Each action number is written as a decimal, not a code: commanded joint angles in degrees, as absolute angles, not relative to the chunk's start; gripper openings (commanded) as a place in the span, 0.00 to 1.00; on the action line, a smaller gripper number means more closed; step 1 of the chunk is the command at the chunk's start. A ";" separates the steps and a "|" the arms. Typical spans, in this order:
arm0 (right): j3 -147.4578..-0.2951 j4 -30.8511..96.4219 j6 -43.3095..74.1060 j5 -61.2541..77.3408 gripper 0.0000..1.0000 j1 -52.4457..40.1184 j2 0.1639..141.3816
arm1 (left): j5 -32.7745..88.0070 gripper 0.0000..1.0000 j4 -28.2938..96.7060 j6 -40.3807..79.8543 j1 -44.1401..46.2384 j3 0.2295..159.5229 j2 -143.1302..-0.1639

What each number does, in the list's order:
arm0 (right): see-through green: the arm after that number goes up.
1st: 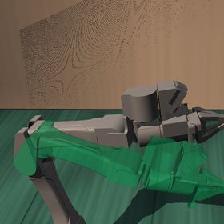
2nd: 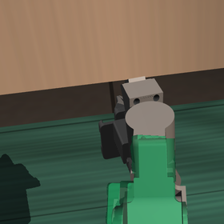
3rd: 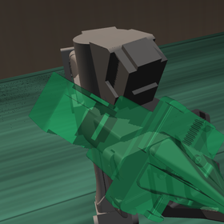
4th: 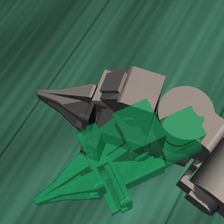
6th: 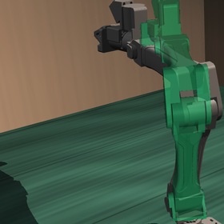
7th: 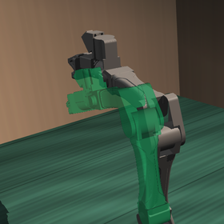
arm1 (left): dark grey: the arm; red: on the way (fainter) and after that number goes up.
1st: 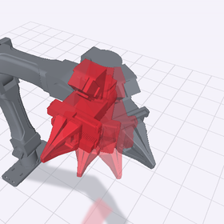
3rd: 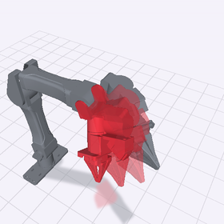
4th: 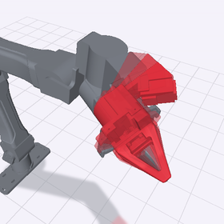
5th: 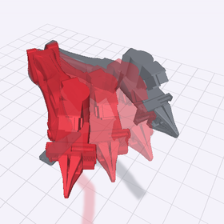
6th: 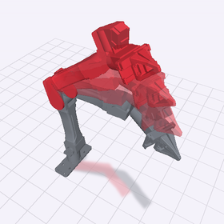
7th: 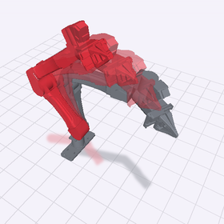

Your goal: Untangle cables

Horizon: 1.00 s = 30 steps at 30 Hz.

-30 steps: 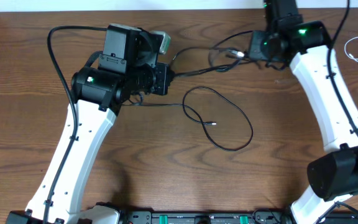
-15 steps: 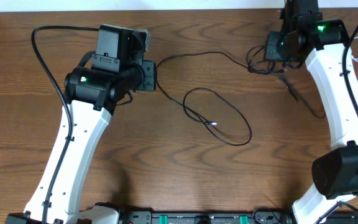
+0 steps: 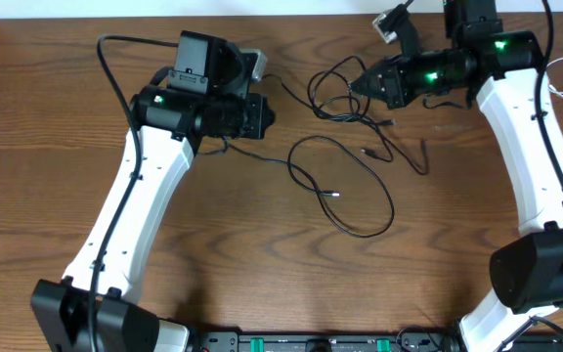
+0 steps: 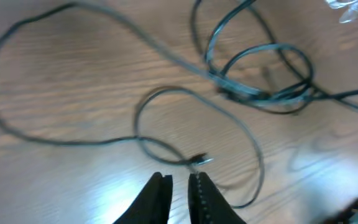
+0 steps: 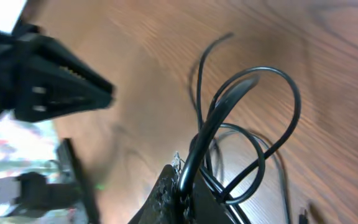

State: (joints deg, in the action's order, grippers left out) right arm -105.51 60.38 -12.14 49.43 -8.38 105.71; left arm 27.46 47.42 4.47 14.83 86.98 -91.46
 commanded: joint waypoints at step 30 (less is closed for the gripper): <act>-105.32 75.88 -32.51 68.95 0.01 -5.82 104.25 | 42.24 0.80 24.93 7.97 15.94 88.31 -104.55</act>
